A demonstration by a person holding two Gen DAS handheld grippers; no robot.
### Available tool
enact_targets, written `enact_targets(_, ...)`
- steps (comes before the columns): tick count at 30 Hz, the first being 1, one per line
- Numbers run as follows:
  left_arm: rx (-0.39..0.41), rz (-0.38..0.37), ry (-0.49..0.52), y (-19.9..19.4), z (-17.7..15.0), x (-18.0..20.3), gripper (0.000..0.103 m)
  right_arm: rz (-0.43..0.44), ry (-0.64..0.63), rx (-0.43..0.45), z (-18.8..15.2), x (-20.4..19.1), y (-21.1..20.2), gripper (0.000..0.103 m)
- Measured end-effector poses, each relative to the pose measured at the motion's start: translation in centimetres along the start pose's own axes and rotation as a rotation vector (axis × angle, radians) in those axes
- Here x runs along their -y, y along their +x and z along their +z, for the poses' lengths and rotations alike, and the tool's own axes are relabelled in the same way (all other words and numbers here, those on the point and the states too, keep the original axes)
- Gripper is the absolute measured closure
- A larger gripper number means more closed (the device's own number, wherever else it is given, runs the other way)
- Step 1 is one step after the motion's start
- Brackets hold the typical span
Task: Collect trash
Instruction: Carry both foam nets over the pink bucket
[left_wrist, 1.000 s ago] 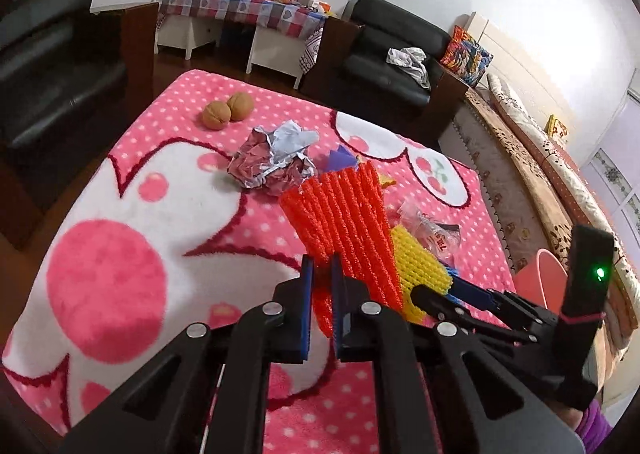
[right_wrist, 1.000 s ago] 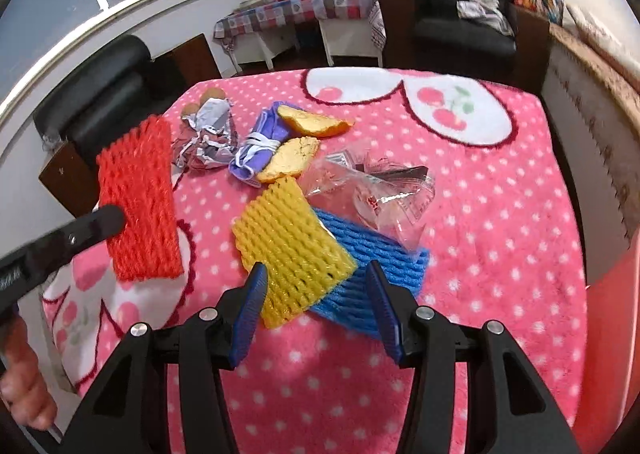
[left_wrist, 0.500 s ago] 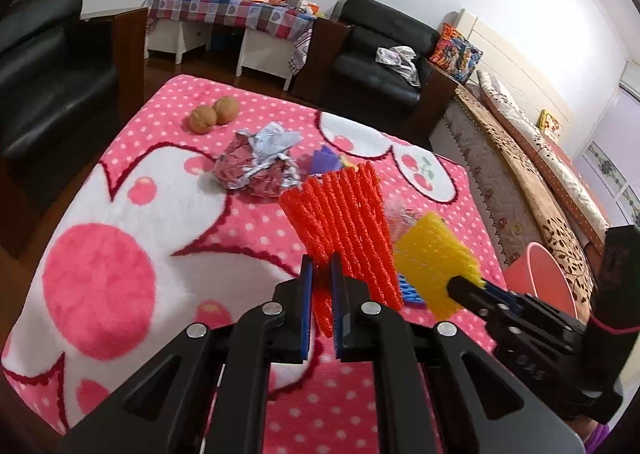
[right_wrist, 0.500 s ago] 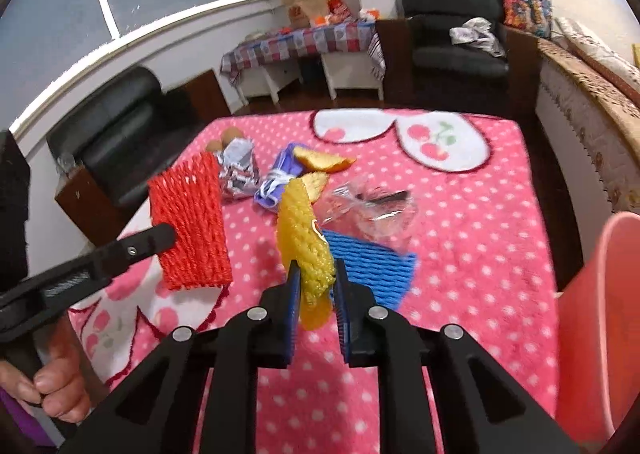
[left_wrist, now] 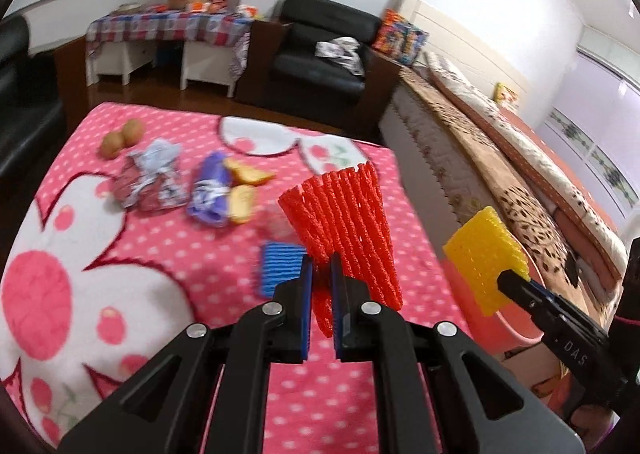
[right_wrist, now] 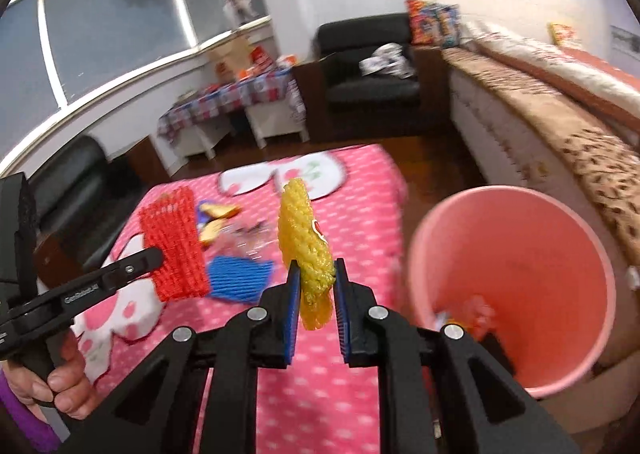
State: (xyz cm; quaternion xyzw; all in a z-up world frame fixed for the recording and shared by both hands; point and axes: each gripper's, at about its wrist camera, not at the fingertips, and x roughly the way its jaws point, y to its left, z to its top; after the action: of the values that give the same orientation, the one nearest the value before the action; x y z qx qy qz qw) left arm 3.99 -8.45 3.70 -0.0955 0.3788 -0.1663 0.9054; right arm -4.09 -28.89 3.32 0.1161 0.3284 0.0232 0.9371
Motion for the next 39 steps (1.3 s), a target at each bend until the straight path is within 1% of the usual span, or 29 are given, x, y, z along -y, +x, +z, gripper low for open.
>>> enact_targets(3, 0.002, -0.027, 0.04, 0.4, 0.3, 2.3, 0.096, -0.061, 0.038, 0.032, 0.1, 2.5, -1.5, 0.088)
enact_targets(8, 0.009, -0.066, 0.092, 0.9, 0.8, 5.4, 0.096, -0.141, 0.083, 0.056, -0.1, 5.9, -3.1, 0.088)
enact_targets(13, 0.01, -0.097, 0.151, 1.7, 1.0, 8.5, 0.096, -0.191, 0.122, 0.061, -0.4, 8.7, -3.5, 0.087)
enact_targets(16, 0.003, -0.121, 0.182, 2.4, 1.0, 10.3, 0.096, -0.211, 0.143, 0.06, -0.5, 10.1, -3.6, 0.087)
enact_targets(24, -0.026, -0.176, 0.269, 4.7, 0.5, 15.0, 0.096, -0.247, 0.153, 0.047, -0.9, 11.4, -3.0, 0.087)
enact_targets(34, -0.11, -0.215, 0.319, 7.9, -1.3, 18.3, 0.095, -0.276, 0.186, 0.021, -1.8, 13.7, -2.3, 0.087)
enact_targets(39, -0.128, -0.219, 0.346, 8.9, -1.9, 19.5, 0.095, -0.282, 0.192, 0.002, -2.2, 14.1, -1.8, 0.086)
